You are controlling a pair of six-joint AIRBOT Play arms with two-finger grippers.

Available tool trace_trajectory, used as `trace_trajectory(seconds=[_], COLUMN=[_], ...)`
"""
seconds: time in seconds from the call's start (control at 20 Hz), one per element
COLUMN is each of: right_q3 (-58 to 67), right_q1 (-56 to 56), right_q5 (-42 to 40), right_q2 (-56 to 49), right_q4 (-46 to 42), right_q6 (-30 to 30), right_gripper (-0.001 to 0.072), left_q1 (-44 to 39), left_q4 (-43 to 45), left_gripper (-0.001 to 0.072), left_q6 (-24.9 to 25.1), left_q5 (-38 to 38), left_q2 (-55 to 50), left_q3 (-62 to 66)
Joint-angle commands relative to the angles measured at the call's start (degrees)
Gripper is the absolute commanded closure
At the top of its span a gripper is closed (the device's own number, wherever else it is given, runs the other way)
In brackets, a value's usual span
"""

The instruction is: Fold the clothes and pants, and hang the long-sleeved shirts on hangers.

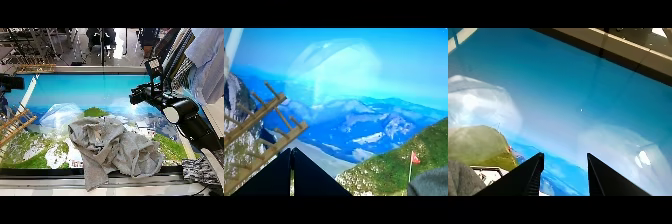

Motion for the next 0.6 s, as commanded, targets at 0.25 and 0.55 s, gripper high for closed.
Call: trace_trajectory(seconds=[0.25, 0.55], right_q3=[1.0, -0.6], right_q1=[-1.0, -4.8], right_q5=[4.4, 39.5], right_q2=[7.6, 9.2], right_q4=[0.9, 17.6], right_q6=[0.8, 1.9], right_gripper=[0.0420, 0.0191], left_q1=[1.3, 1.9], left_q4=[1.7, -27.9], left_gripper=[0.0683, 0.0007], left_q6=[1.1, 15.1], left_q5=[-4.3, 0.9], left_q2=[-1.5, -1.7], left_q3=[-0.6, -12.2])
